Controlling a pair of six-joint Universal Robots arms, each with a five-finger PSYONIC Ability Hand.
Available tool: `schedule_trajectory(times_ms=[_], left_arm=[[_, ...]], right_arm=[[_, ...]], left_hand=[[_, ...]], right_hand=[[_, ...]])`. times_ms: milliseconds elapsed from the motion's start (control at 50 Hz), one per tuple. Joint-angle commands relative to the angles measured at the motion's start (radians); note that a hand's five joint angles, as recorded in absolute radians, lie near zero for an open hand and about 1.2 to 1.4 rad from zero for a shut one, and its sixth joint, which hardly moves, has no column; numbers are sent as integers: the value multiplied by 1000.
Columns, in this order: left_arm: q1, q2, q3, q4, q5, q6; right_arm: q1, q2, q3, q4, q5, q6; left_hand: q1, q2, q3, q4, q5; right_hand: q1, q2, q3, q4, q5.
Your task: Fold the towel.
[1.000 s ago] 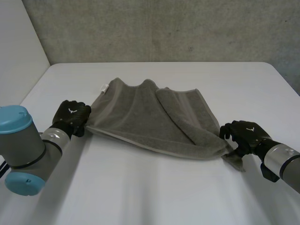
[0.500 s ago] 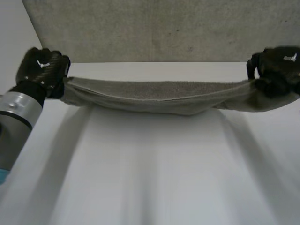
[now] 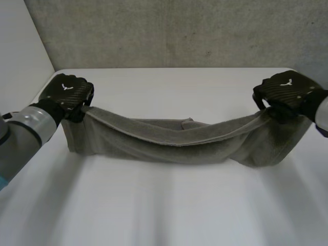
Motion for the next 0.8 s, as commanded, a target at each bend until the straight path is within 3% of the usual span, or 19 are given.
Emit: schedule_trajectory(times_ms=[20,160,280,380,480,660,800], left_arm=[[2,-168,145,1,-3,-1],[-5,-318,355,-48,-12,-10],[-18,-332,524,-53,-21,-21],[-31,-274,780,-52,-79,-125],[-25,-218,856,-50,-92,-220],[-12,-171,669,-50,-83,-250],[54,-164,292,36,29,-243]], right_arm=[[47,146,-111,-50,40,6],[96,262,-266,-89,69,23],[125,282,-452,-161,118,98],[124,242,-671,-320,178,312],[117,192,-708,-360,154,395],[114,158,-542,-317,56,393],[33,118,-199,-325,-104,296]], left_hand=[[77,58,54,32,65],[77,58,54,32,65],[77,58,54,32,65],[77,58,54,32,65],[77,58,54,32,65],[77,58,54,32,65],[77,58,54,32,65]], right_hand=[[97,92,69,60,59],[97,92,69,60,59],[97,92,69,60,59],[97,92,69,60,59],[97,92,69,60,59],[97,92,69,60,59],[97,92,69,60,59]])
